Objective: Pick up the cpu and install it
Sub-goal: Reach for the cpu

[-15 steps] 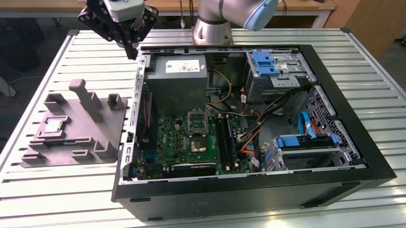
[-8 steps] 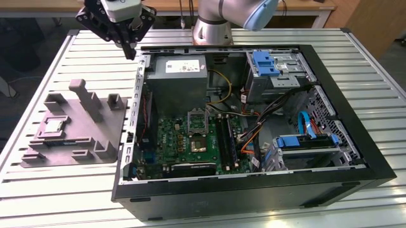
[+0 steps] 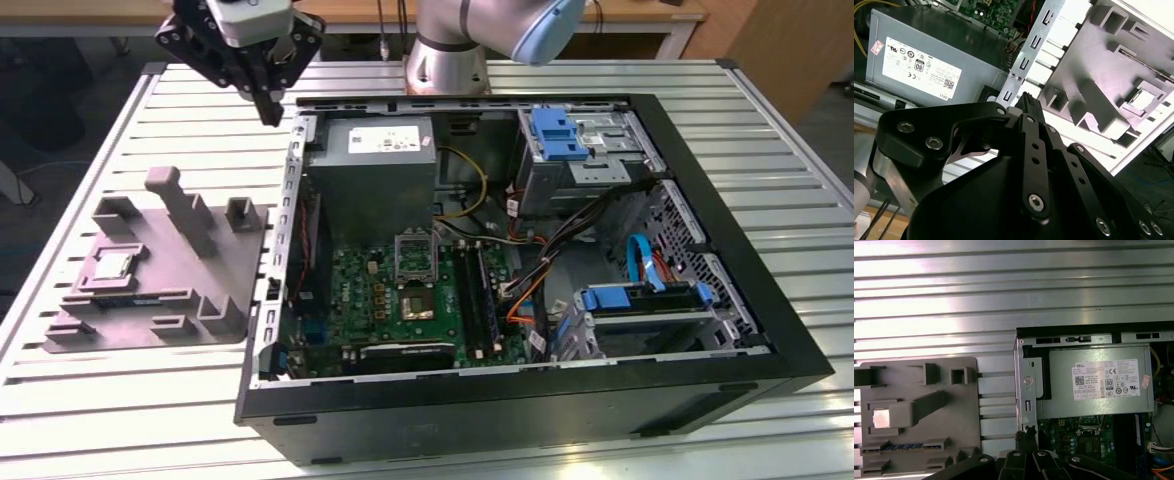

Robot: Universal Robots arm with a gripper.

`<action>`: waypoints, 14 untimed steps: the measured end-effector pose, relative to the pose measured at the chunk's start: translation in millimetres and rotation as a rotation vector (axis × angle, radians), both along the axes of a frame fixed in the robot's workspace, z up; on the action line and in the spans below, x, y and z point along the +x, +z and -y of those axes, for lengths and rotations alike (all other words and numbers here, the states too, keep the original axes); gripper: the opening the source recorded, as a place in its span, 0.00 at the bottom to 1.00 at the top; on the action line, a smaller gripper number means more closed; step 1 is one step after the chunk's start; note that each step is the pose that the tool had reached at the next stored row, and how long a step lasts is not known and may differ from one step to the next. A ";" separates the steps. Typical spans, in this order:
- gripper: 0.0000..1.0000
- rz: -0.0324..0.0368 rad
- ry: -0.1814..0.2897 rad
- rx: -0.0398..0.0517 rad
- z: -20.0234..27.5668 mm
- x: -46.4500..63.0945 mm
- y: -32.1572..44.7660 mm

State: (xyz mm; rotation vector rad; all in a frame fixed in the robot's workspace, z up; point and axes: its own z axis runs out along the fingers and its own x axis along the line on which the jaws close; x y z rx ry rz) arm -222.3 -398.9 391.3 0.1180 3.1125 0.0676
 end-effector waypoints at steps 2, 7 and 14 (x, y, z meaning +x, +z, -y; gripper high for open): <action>0.11 0.0000 0.000 0.0000 0.0 -0.9 0.0; 0.11 0.0000 0.000 0.0001 0.0 -3.5 -0.2; 0.11 0.0000 0.000 0.0001 0.0 -8.7 -0.4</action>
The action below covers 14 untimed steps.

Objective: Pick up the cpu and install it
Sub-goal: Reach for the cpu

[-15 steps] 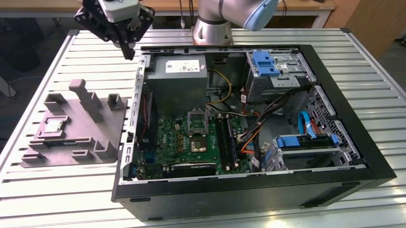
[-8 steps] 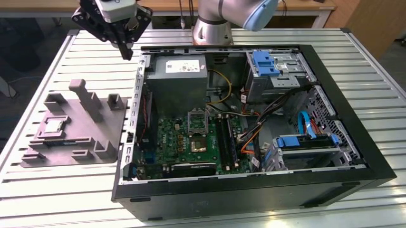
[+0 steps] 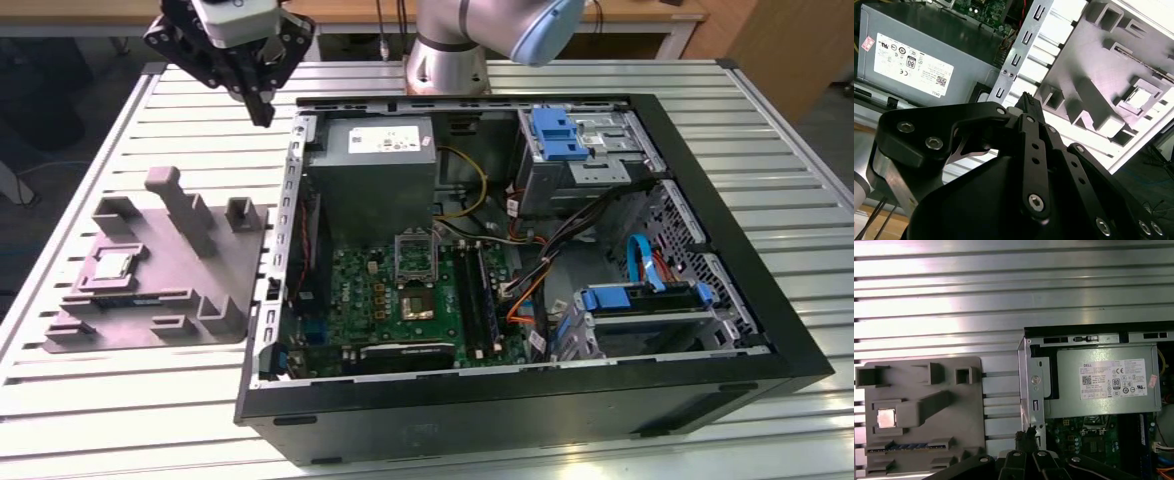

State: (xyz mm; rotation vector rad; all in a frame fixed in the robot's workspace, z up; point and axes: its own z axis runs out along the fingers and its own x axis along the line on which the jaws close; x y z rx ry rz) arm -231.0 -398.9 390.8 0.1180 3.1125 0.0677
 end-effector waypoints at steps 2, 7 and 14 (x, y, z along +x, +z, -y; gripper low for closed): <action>0.11 0.0000 0.000 0.0000 0.0 -1.7 0.0; 0.11 0.0000 0.000 0.0000 0.0 -4.6 -0.2; 0.11 0.0000 0.000 0.0000 0.0 -8.4 -0.3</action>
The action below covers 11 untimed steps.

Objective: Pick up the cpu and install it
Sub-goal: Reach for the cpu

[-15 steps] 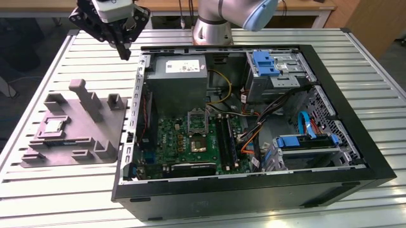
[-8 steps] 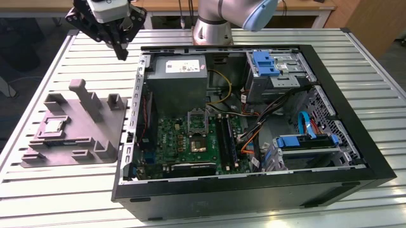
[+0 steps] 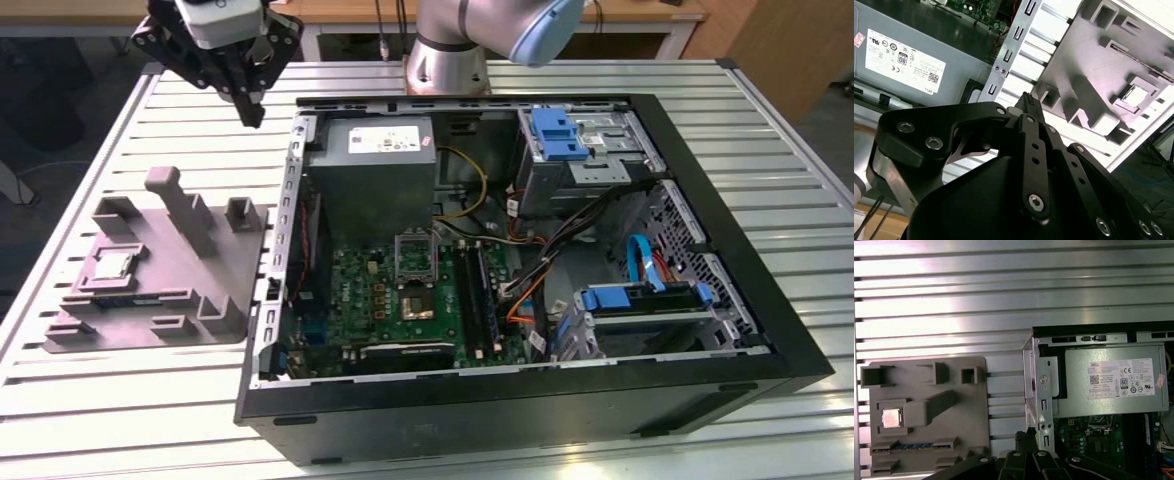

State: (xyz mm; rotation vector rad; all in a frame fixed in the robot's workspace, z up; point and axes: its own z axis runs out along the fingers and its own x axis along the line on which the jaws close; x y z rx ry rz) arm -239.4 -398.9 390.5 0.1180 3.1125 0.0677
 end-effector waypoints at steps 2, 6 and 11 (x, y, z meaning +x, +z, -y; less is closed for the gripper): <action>0.11 0.0000 0.000 0.0000 0.0 -1.0 -0.1; 0.11 0.0000 0.000 0.0000 0.0 -3.1 -0.1; 0.11 0.0000 0.000 0.0000 0.0 -5.9 -0.2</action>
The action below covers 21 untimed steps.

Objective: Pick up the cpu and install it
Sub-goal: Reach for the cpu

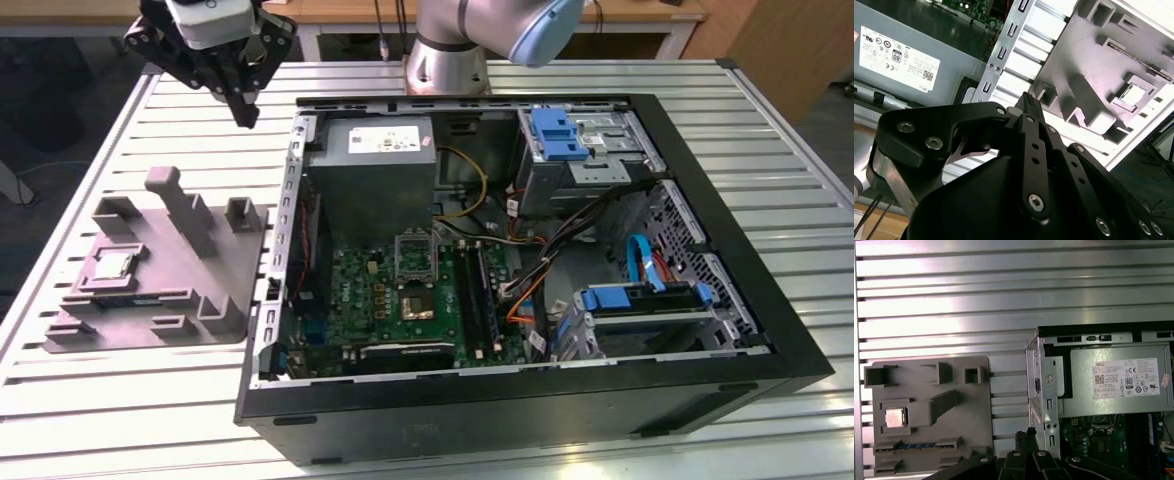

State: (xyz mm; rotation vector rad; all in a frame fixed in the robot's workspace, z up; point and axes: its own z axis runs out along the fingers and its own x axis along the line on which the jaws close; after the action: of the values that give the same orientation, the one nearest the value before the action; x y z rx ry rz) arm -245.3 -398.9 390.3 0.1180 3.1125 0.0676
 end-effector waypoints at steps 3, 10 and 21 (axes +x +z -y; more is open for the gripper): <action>0.11 0.0000 0.000 0.0000 0.0 -1.8 -0.1; 0.11 0.0000 0.000 0.0000 0.0 -5.9 -0.2; 0.11 0.0000 0.000 0.0000 0.0 -14.0 -0.5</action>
State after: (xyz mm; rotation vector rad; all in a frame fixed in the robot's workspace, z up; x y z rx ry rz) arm -259.4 -398.9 389.8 0.1180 3.1125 0.0676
